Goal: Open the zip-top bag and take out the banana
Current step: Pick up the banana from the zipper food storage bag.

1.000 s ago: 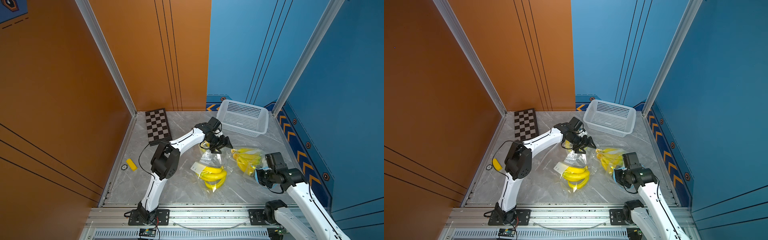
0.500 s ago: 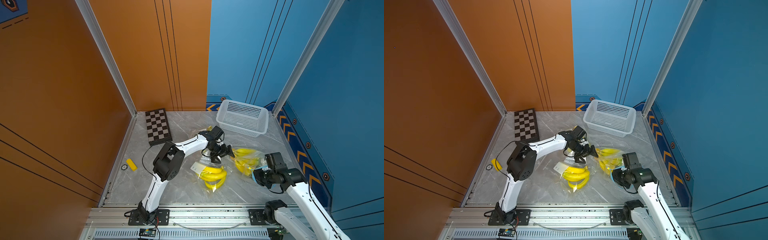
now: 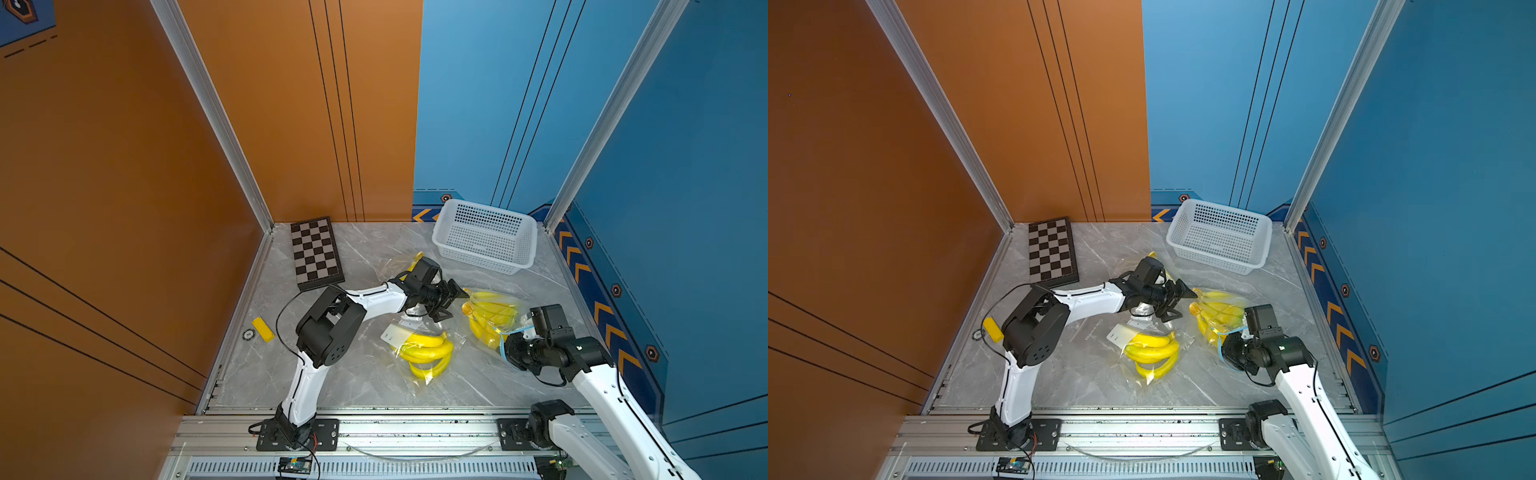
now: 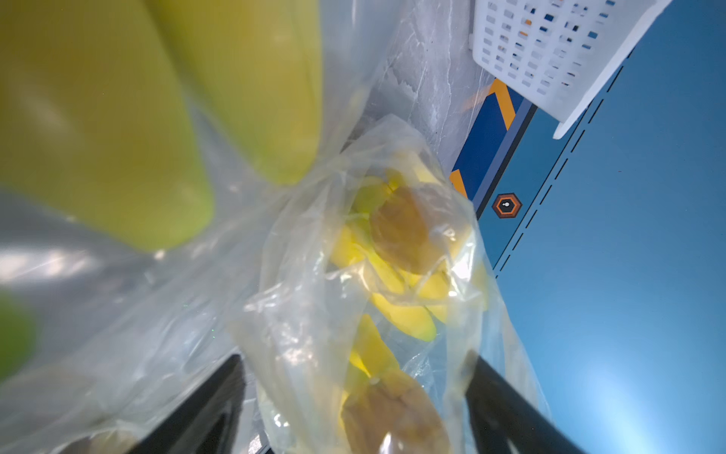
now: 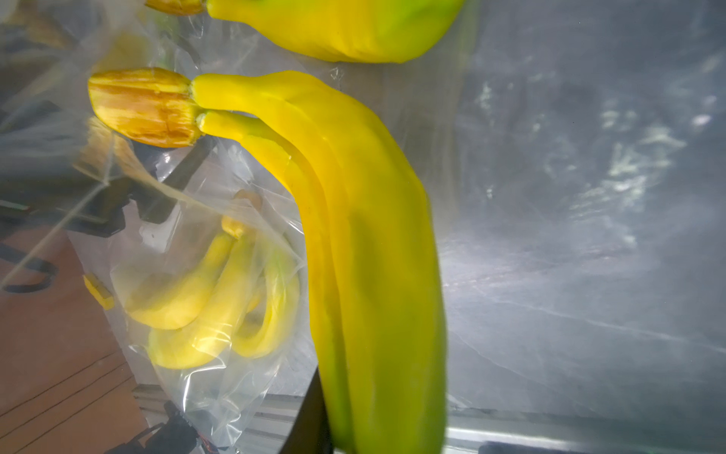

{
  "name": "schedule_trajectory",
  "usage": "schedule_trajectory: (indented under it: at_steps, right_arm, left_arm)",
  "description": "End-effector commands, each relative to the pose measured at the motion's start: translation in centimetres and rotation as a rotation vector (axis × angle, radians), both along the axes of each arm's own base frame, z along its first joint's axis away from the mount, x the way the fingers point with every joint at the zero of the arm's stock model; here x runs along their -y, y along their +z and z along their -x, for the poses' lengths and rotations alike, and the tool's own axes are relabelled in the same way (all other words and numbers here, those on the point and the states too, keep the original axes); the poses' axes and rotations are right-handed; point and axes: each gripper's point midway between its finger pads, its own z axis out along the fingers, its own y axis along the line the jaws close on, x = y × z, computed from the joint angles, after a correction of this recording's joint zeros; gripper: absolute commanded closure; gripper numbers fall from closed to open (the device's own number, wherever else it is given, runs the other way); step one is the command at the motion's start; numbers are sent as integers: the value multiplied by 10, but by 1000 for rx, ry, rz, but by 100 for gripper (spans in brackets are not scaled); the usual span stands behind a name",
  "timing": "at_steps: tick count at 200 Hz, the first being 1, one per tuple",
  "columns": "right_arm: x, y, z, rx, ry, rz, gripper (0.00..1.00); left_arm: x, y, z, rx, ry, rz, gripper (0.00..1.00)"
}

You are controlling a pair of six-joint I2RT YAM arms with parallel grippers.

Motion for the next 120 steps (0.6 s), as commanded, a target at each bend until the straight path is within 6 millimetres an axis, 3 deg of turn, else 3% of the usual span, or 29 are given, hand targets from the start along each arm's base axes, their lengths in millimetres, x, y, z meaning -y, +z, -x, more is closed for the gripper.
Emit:
schedule_trajectory:
  at_steps: [1, 8, 51, 81, 90, 120]
  right_arm:
    - [-4, -1, 2, 2, 4, -26, 85]
    - [-4, -1, 3, 1, 7, -25, 84]
    - [-3, 1, 5, 0, 26, -18, 84]
    - [-1, 7, 8, -7, 32, -3, 84]
    - [-1, 9, 9, -7, 33, -2, 84]
    - [-1, 17, 11, -5, 26, -6, 84]
  left_arm:
    - [6, -1, -11, 7, 37, 18, 37]
    - [6, -3, -11, 7, 37, 18, 45]
    - [3, -5, -16, 10, 43, 17, 73]
    - [4, -3, -19, 17, 11, 28, 85]
    - [4, -4, -19, 18, 0, 22, 100]
    - [0, -3, -23, 29, -3, 20, 100]
